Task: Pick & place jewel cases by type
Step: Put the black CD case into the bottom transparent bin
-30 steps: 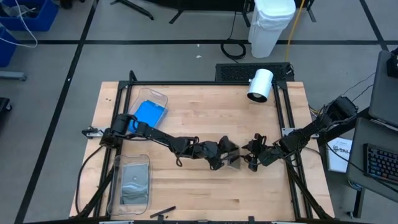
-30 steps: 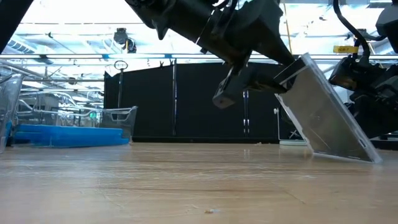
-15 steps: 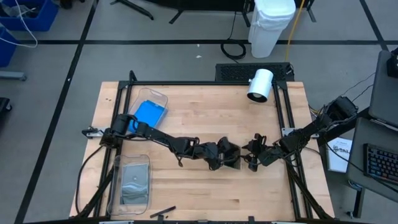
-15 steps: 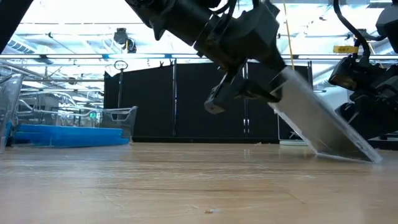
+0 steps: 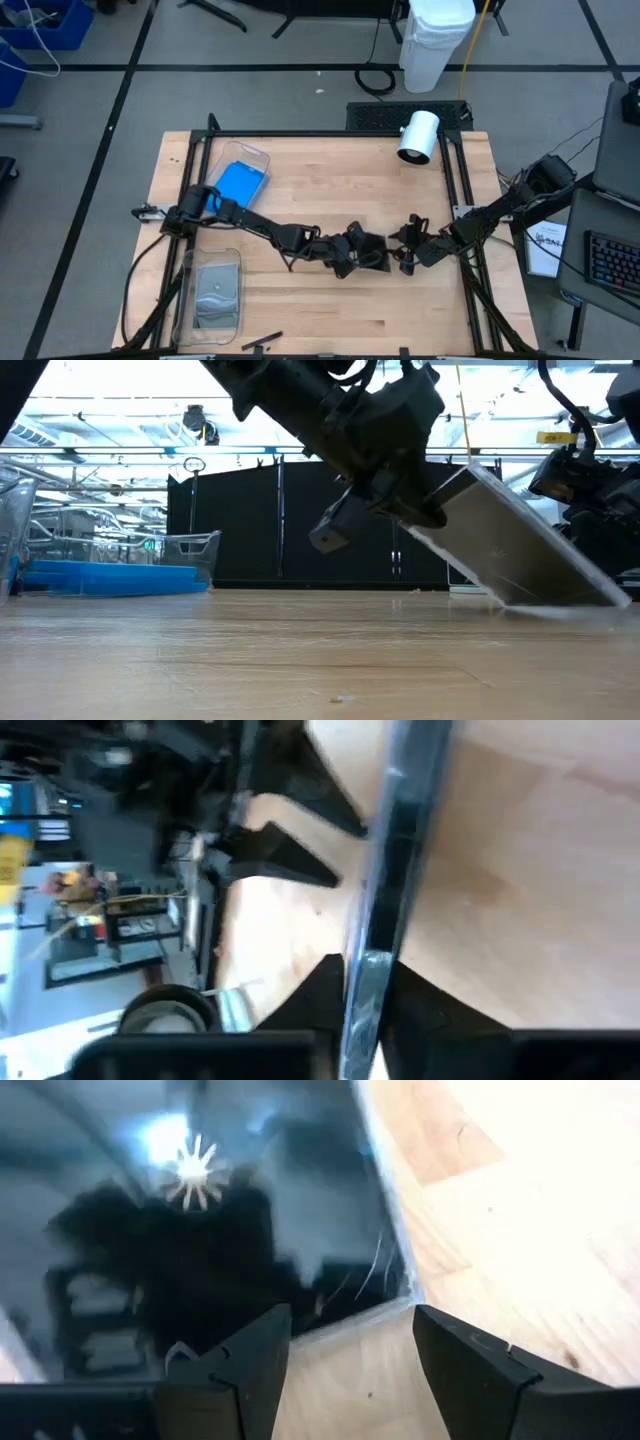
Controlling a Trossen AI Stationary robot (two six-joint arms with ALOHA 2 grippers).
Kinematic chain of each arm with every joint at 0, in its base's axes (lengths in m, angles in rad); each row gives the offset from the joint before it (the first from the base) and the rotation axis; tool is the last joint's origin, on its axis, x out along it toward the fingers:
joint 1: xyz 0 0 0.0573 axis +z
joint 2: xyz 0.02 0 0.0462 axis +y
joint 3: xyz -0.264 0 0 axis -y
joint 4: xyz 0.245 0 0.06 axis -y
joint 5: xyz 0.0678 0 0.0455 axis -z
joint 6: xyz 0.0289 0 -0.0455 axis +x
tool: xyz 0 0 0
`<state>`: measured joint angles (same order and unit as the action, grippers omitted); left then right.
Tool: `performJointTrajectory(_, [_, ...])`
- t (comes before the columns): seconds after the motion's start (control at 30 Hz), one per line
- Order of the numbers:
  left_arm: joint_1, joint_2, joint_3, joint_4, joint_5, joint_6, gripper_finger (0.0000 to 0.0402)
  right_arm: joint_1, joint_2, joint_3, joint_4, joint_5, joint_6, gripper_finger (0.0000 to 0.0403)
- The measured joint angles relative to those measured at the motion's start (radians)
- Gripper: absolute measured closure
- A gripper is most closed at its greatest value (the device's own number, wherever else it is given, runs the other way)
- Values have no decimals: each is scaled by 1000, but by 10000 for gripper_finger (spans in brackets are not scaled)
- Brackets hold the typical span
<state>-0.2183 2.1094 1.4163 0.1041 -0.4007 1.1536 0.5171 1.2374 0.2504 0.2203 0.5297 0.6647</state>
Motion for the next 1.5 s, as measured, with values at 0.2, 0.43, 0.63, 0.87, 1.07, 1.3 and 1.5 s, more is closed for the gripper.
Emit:
performJointTrajectory(0.2, [-8, -3, 1, -99, 4, -223, 368, 0, -2, 0, 5, 9, 0, 193])
performJointTrajectory(0.43, [-25, -5, 3, -227, -2, -657, 364, 0, -92, 1, -29, 0, -26, 193])
performJointTrajectory(0.63, [-31, -3, 2, -261, 61, -993, 366, 3, -254, 0, -92, 88, -116, 193])
performJointTrajectory(0.87, [-29, -1, 1, -258, 185, -1190, 356, 2, -341, -1, -128, 323, -117, 193])
performJointTrajectory(1.07, [-41, 2, -65, -78, 280, -1168, 369, 2, -340, -62, -129, 331, -24, 193])
performJointTrajectory(1.3, [-41, 2, -227, 264, 360, -1161, 369, 2, -340, -178, -115, 342, 150, 193])
performJointTrajectory(1.5, [-41, 1, -318, 440, 359, -1163, 369, -9, -340, -231, -29, 364, 181, 193])
